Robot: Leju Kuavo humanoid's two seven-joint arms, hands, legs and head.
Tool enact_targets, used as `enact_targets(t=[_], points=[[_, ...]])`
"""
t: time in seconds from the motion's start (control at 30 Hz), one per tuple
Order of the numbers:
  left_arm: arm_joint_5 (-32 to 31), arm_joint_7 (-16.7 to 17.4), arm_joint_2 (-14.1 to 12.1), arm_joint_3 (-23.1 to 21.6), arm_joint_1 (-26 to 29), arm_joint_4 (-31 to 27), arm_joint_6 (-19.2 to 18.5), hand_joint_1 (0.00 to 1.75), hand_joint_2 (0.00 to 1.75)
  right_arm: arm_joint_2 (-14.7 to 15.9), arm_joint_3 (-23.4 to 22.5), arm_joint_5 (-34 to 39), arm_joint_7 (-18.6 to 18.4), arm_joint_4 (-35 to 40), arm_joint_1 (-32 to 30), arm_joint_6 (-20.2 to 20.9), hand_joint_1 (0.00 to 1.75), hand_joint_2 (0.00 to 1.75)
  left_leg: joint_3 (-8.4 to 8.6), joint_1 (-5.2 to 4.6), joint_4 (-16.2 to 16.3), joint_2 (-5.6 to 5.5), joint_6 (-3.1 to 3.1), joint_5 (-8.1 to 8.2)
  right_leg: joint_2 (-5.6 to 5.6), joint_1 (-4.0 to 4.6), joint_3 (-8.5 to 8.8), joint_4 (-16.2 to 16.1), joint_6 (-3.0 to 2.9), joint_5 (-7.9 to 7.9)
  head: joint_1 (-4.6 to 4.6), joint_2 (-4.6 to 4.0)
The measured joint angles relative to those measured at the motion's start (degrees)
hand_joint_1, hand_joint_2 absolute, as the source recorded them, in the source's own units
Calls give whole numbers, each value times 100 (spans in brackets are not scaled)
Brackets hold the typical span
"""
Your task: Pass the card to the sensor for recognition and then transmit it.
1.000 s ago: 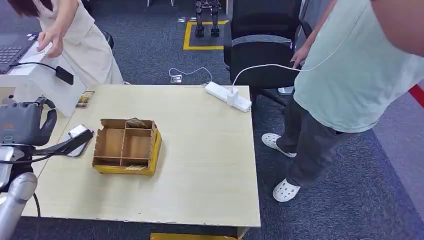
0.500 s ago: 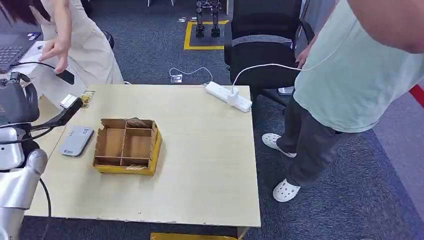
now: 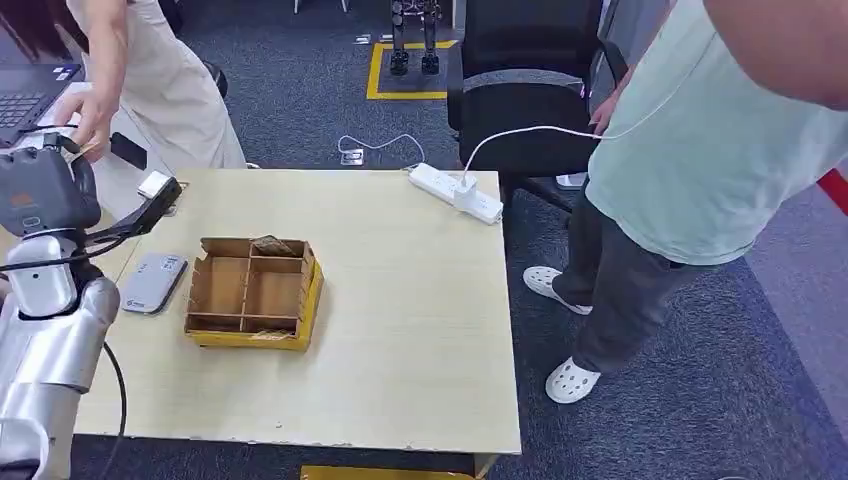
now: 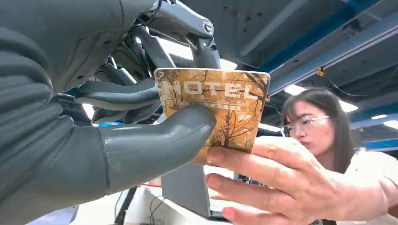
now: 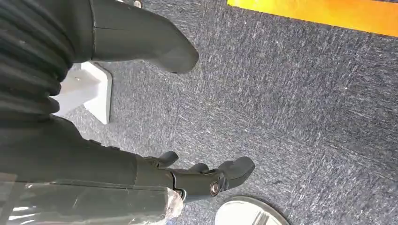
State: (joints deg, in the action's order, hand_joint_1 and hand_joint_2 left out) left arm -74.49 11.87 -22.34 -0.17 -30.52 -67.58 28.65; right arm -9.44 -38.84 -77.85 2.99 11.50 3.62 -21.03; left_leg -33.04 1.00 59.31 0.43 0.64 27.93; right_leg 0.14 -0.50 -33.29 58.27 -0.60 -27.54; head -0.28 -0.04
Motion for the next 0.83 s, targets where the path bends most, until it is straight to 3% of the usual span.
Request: enact_targets(t=[0.03, 0.07, 0.1, 0.13, 0.17, 0.47, 0.63, 0.83], points=[[0, 0, 13, 0, -8, 22, 0, 164, 175, 0, 0, 0, 0, 0, 0, 0, 0, 175, 0, 0, 0, 0, 0, 0, 1, 0, 0, 0, 0, 0, 0, 0], [0, 0, 22, 0, -11, 39, 0, 147, 175, 0, 0, 2, 0, 0, 0, 0, 0, 175, 0, 0, 0, 3, 0, 0, 4, 0, 0, 0, 0, 0, 0, 0], [2, 0, 35, 0, -18, 61, 0, 143, 175, 0, 0, 2, 0, 0, 0, 0, 0, 175, 0, 0, 0, 5, 0, 0, 6, 0, -1, 0, 0, 0, -2, 0], [4, 0, 50, 0, -26, 83, 0, 38, 175, 0, 0, 9, 4, 0, -1, 0, 0, 175, -1, 0, 0, 5, 0, 1, 6, 0, -1, 0, 0, 0, 0, 0], [7, 0, 65, 0, -28, 94, 0, 0, 175, 0, 0, 15, 7, 0, 0, 0, 0, 175, -1, 0, 0, 6, -1, 1, 7, 0, -1, 0, 0, 0, 0, 0], [81, -9, 70, -2, -24, 142, -28, 0, 175, -11, 0, 57, 18, 0, 0, 0, 0, 175, -4, -1, 0, 6, -6, 5, 6, -1, 0, -1, 1, 0, 2, 0], [268, 2, -436, 102, 280, 181, -29, 0, 175, -11, 0, 142, 44, 0, -12, -11, 0, 175, 2, 0, -7, 37, -3, 6, 35, -1, 0, 6, -1, -1, -6, 0], [724, -79, -1058, 849, 1377, 135, 123, 0, 175, -11, -15, 251, 44, 0, -80, -46, 0, 175, 0, 4, -14, 59, 11, 20, 58, 4, -6, 8, -7, -10, 0, 0]])
